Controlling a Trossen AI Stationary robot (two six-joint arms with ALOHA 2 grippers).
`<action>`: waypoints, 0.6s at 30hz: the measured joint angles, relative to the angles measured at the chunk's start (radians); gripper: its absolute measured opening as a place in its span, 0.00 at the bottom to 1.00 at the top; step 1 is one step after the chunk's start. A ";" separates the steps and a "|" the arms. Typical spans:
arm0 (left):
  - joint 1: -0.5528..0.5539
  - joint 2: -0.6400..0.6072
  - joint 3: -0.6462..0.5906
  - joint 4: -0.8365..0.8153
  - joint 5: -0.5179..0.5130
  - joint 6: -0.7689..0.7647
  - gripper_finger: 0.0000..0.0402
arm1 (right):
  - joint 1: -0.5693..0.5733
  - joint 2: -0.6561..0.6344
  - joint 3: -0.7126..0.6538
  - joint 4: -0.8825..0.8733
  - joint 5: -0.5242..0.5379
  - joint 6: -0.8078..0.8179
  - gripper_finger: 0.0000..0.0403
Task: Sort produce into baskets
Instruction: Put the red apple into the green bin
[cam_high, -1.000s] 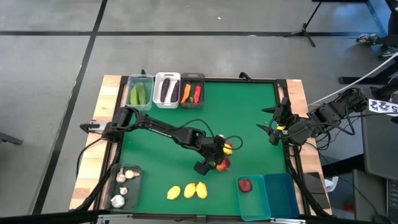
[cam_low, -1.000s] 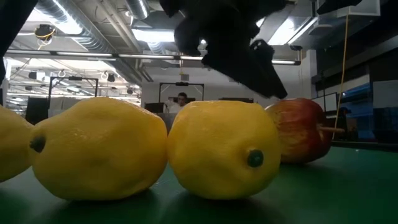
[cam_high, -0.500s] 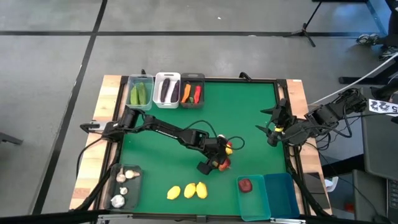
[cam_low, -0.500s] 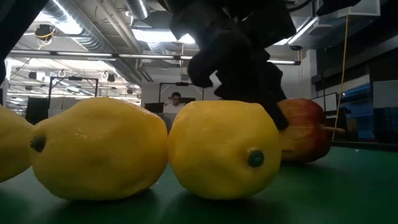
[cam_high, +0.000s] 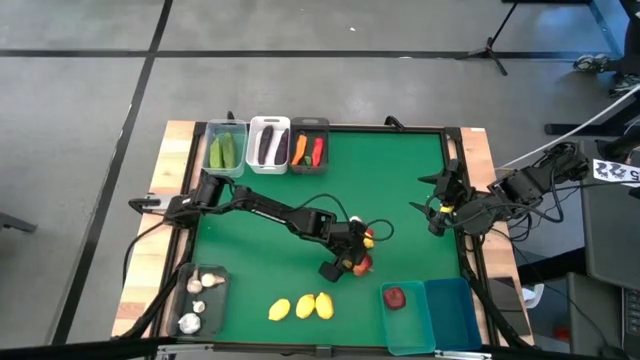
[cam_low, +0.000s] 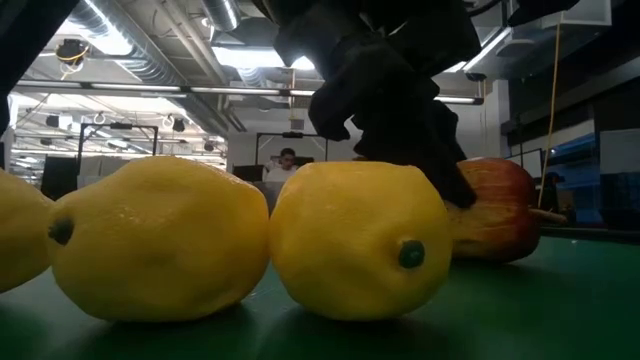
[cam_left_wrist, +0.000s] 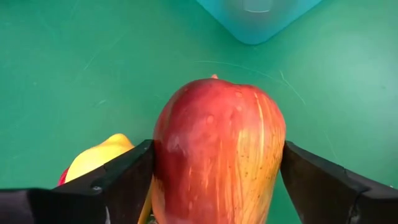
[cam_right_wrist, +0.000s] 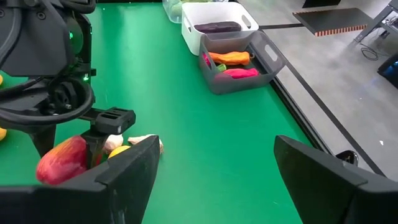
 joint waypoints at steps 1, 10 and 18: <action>0.000 0.000 0.000 0.000 0.000 -0.002 0.79 | 0.000 0.000 0.000 0.000 0.000 0.000 0.79; -0.001 -0.001 -0.001 0.000 -0.008 -0.029 0.78 | 0.000 0.000 0.000 0.000 0.000 0.000 0.79; -0.003 -0.003 0.033 -0.048 -0.028 -0.044 0.77 | 0.000 0.000 0.000 0.000 0.000 0.000 0.79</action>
